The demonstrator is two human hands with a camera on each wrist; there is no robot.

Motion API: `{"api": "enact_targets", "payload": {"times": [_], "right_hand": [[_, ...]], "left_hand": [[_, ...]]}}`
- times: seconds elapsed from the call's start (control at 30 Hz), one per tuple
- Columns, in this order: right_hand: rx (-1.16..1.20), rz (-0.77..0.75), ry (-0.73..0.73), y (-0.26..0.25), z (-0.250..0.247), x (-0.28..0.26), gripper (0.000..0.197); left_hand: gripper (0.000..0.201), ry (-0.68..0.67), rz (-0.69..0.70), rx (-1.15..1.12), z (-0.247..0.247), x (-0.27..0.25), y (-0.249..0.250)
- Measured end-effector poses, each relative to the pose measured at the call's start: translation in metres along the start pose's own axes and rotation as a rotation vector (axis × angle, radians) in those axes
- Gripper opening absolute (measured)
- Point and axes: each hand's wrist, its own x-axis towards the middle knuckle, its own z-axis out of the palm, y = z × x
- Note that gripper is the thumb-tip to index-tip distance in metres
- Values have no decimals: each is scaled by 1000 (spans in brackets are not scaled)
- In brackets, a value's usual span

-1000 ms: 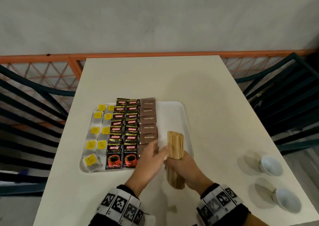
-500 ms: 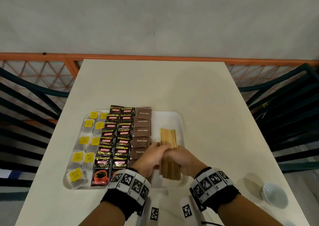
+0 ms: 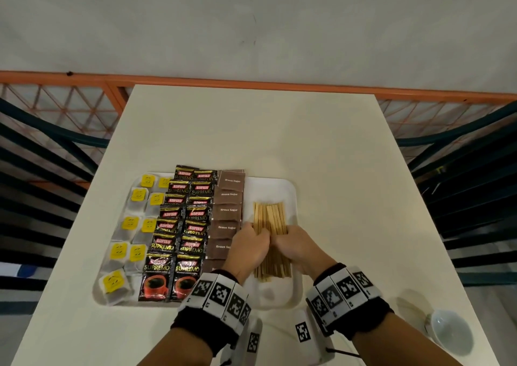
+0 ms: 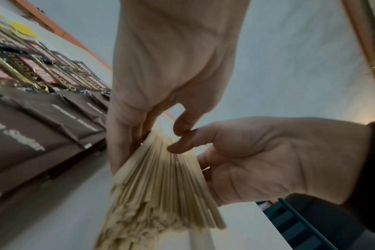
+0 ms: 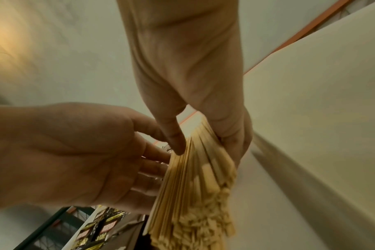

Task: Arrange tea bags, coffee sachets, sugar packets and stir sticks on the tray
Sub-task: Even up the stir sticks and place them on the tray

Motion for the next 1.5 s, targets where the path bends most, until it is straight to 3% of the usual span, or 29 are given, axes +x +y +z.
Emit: {"api": "enact_targets", "payload": {"times": [0.47,0.7,0.93,1.03,1.13,1.2,1.27,1.33,1.37,1.43,1.5], "right_hand": [[-268,-63,61,-1,-10,-15,21],[-424,-97,76,1,-15,-19,19],[-502,-160,267,15,-10,-22,48],[-513,-230,250,28,-13,-28,50],[-532,-275,240,48,-13,-37,54],[-538,-303,204,61,-9,-46,67],[-576,-317,129,72,-7,-56,88],[-636,-344,89,82,-2,-64,104],[-656,-358,85,86,0,-66,108],[-671,-373,110,93,5,-69,110],[-673,-383,176,99,8,-69,107]], "left_hand": [[28,-2,58,211,-4,-7,-2],[40,-4,68,241,-4,-17,-2],[37,-26,318,180,-24,-45,-7],[28,120,424,125,-44,-54,-25],[20,409,510,148,-78,-56,-55],[17,565,521,210,-106,-59,-80],[34,628,498,289,-131,-64,-108],[74,635,382,374,-151,-67,-135],[90,619,299,419,-158,-69,-144],[103,549,115,478,-170,-70,-163],[123,472,17,544,-177,-69,-183]]}}
